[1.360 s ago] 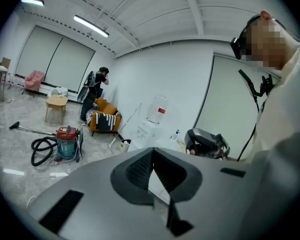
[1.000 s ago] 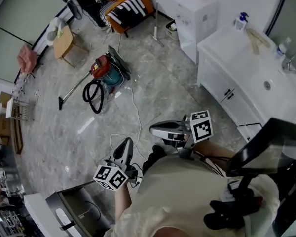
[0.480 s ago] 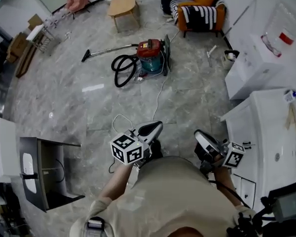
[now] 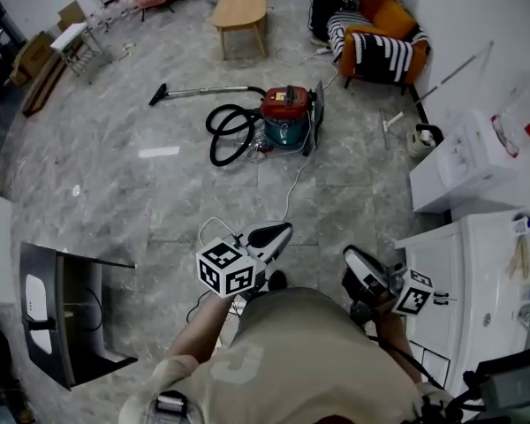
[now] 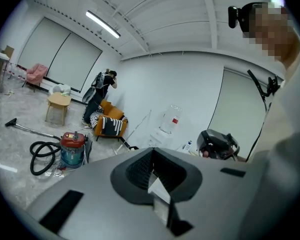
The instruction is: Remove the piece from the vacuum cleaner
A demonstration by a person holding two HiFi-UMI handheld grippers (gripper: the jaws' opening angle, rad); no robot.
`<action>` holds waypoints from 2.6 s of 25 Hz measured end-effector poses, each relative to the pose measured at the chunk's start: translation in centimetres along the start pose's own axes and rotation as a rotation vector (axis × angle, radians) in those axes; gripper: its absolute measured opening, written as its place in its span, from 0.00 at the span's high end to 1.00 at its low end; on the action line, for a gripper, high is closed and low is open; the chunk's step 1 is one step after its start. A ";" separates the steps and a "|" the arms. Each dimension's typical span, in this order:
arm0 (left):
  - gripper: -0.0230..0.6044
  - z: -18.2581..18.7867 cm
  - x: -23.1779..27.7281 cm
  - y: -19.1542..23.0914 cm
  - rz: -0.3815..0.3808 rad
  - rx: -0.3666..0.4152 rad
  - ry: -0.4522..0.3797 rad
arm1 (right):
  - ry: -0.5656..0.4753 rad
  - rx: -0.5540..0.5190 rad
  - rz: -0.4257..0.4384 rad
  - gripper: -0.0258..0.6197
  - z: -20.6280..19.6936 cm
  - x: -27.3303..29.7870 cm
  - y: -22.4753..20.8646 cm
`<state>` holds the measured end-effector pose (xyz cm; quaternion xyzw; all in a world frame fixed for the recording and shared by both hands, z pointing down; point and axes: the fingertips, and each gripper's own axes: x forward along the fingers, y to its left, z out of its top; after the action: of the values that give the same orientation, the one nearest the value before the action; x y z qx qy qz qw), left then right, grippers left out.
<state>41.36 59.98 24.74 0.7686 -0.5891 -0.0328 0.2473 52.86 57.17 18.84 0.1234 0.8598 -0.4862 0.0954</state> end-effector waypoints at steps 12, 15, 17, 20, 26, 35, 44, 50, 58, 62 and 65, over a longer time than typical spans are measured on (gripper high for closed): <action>0.96 3.2 -5.3 9.1 0.021 -0.045 -0.079 | 0.075 0.002 -0.016 0.96 -1.0 10.3 -2.4; 0.96 3.2 -6.3 10.1 0.040 -0.062 -0.096 | 0.117 0.005 -0.004 0.96 -1.4 12.2 -2.7; 0.96 3.2 -6.8 10.8 0.057 -0.069 -0.104 | 0.142 0.017 0.006 0.96 -1.5 13.2 -3.1; 0.96 3.5 -7.5 11.8 0.092 -0.082 -0.118 | 0.177 0.034 0.024 0.96 -1.4 14.6 -3.9; 0.96 4.3 -7.1 13.7 0.186 -0.093 -0.125 | 0.224 0.101 0.080 0.96 0.3 16.8 -6.5; 0.96 7.9 0.3 15.4 0.224 -0.058 -0.061 | 0.167 0.153 0.115 0.96 7.9 16.4 -11.8; 0.96 11.6 12.2 15.0 0.208 0.020 0.010 | 0.147 0.167 0.125 0.96 16.6 13.3 -17.7; 0.96 12.4 16.0 15.5 0.254 0.053 0.045 | 0.183 0.125 0.124 0.96 19.2 12.0 -21.1; 0.96 13.5 17.5 17.1 0.276 0.073 0.068 | 0.147 0.149 0.153 0.96 21.5 12.6 -22.4; 0.96 14.2 18.7 18.3 0.242 0.093 0.070 | 0.108 0.122 0.126 0.96 23.1 13.1 -23.5; 0.96 14.9 18.8 19.8 0.220 0.107 0.068 | 0.099 0.090 0.110 0.96 23.8 14.2 -23.8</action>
<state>24.32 33.89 24.53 0.7120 -0.6621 0.0521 0.2280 33.11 26.57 22.05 0.1984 0.8328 -0.5116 0.0735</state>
